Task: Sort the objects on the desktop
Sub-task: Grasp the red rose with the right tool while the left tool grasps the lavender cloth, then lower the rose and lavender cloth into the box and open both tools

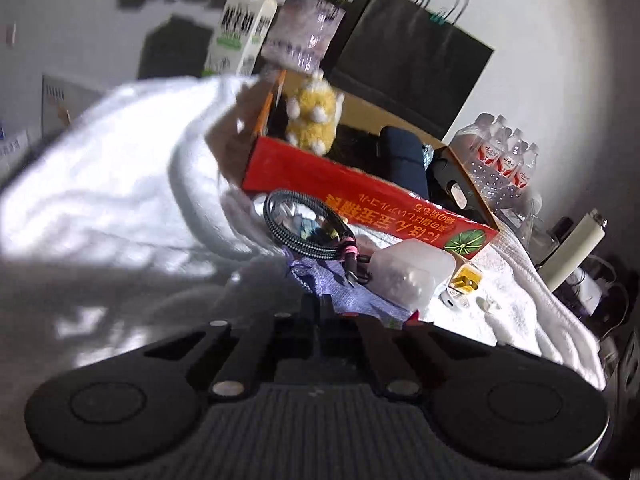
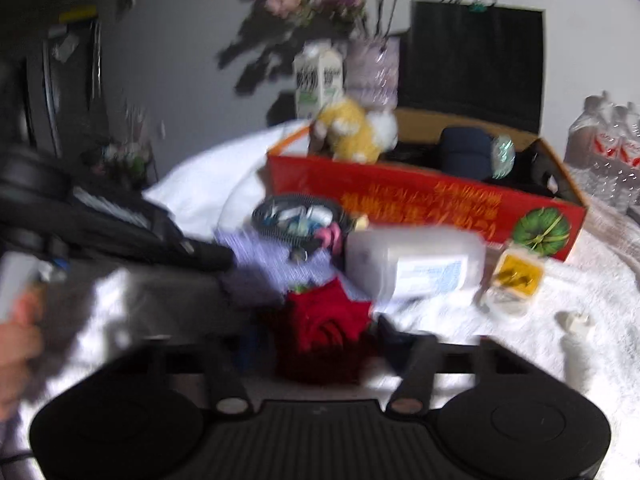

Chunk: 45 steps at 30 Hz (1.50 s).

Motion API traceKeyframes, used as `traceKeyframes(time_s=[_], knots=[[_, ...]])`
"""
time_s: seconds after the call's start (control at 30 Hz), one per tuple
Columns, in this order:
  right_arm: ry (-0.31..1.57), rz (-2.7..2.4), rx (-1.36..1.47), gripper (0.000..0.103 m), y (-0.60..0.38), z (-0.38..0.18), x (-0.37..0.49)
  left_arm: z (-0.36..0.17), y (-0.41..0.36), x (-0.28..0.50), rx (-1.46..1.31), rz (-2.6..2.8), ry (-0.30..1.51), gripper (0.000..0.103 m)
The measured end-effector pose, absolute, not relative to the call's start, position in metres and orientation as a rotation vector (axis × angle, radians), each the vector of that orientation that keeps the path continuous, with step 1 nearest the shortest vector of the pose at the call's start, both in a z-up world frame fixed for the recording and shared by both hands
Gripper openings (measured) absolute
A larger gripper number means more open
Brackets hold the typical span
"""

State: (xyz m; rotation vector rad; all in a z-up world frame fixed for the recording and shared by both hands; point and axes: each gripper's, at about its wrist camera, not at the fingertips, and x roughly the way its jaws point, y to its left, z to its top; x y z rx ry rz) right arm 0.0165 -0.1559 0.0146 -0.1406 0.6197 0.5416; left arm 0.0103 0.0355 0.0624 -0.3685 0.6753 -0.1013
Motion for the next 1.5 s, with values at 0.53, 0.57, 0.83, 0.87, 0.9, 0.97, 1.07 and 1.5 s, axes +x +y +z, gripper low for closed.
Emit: traceKeyframes(time_s=[0.53, 0.57, 0.83, 0.87, 0.9, 0.97, 1.07, 1.5], knots=[[0.517, 0.523, -0.058, 0.038, -0.206, 0.070, -0.087, 0.114, 0.031, -0.099, -0.363, -0.182, 0.573, 0.003], [0.513, 0.522, -0.049, 0.038, -0.210, 0.072, -0.095, 0.114, 0.032, -0.102, -0.370, -0.184, 0.574, 0.003], [0.483, 0.434, -0.044, 0.037, -0.232, 0.082, -0.131, 0.112, 0.039, -0.116, -0.363, -0.152, 0.537, 0.002], [0.482, 0.412, -0.057, 0.037, -0.234, 0.083, -0.132, 0.116, 0.039, -0.119, -0.354, -0.159, 0.520, 0.002], [0.482, 0.405, -0.060, 0.037, -0.236, 0.084, -0.133, 0.122, 0.038, -0.122, -0.341, -0.163, 0.495, 0.002], [0.472, 0.407, -0.052, 0.037, -0.239, 0.088, -0.135, 0.135, 0.037, -0.124, -0.328, -0.182, 0.451, 0.002], [0.444, 0.414, -0.060, 0.037, -0.240, 0.098, -0.132, 0.157, 0.037, -0.109, -0.326, -0.229, 0.424, 0.002], [0.388, 0.350, -0.118, 0.038, -0.246, 0.164, 0.021, 0.208, 0.004, 0.086, -0.174, -0.308, 0.416, 0.003]])
